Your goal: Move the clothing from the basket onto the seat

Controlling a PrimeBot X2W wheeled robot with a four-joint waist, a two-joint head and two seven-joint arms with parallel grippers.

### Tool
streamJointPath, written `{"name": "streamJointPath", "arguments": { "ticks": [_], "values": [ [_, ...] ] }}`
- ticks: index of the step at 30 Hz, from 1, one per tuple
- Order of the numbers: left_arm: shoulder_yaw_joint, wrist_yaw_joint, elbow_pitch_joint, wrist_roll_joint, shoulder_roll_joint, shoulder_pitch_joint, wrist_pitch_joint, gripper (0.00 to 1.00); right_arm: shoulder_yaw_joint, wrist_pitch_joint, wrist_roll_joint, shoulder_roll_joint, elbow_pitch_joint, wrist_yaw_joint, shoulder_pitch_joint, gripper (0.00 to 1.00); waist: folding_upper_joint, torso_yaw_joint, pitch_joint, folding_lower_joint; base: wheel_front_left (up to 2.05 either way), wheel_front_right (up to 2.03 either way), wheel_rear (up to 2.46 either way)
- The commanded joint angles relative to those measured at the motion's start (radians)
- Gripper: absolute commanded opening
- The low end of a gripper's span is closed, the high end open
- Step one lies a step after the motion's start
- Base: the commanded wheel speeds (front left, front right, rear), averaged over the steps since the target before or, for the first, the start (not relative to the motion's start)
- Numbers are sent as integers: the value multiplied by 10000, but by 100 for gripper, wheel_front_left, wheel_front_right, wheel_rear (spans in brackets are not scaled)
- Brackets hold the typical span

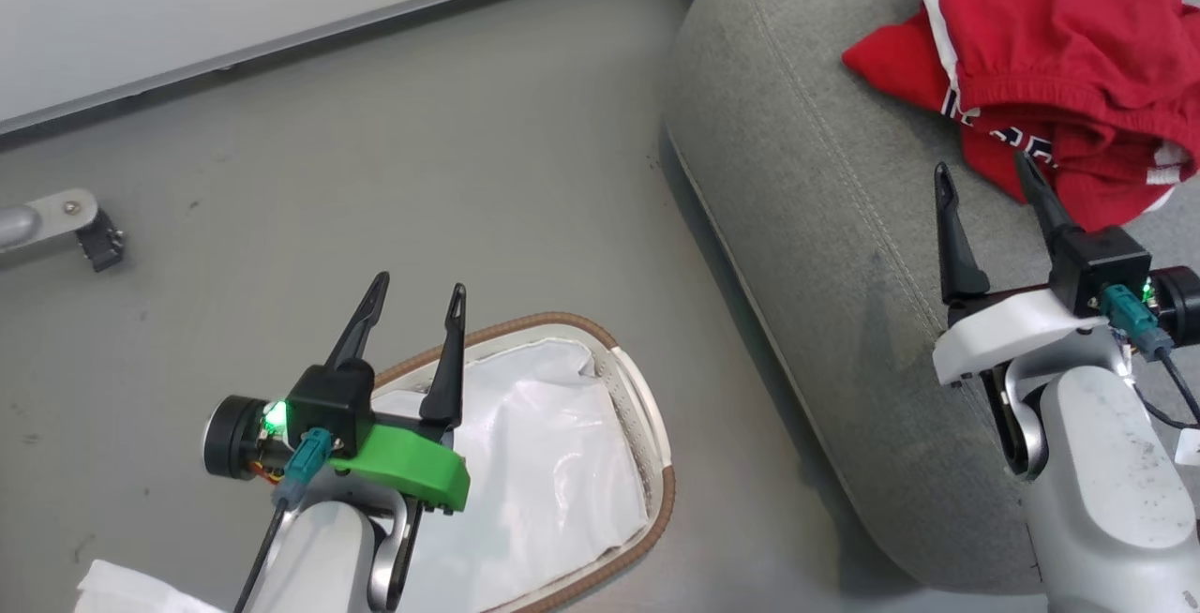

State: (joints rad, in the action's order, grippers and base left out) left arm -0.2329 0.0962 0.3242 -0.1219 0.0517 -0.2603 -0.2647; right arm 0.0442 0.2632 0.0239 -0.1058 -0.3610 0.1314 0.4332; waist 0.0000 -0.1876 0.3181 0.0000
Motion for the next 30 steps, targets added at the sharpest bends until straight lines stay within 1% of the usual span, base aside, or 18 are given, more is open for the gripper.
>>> {"name": "streamJointPath", "arguments": {
  "ticks": [1,5,13,16,20,25,30],
  "values": [
    [149,-70,-13,-67,11,275,8,100,-108,20,111,52,33,-15,-242,100,0,679,-649,0,0,0,0],
    [522,-195,81,-165,-1,665,7,100,-271,20,266,207,-50,-15,-577,100,0,1009,-940,0,0,0,0],
    [1018,-502,191,-416,-1,1270,8,100,-263,21,407,440,-151,-15,-1311,100,0,1599,-1469,0,0,0,0],
    [1180,-537,246,-467,-1,1513,8,100,-235,20,529,485,-158,-15,-1619,100,0,1775,-1651,0,0,0,0],
    [1305,-476,305,-550,-2,1758,8,100,-263,20,624,515,-118,-15,-1952,100,0,1945,-1859,0,0,0,0],
    [1555,-463,388,-848,-1,2073,8,100,-399,21,914,525,-153,-15,-2302,100,0,2066,-2100,0,0,0,0],
    [1754,-553,382,-947,-2,2371,8,100,-485,20,1107,525,-133,-15,-2639,100,0,2132,-2361,0,0,0,0]
  ]
}}
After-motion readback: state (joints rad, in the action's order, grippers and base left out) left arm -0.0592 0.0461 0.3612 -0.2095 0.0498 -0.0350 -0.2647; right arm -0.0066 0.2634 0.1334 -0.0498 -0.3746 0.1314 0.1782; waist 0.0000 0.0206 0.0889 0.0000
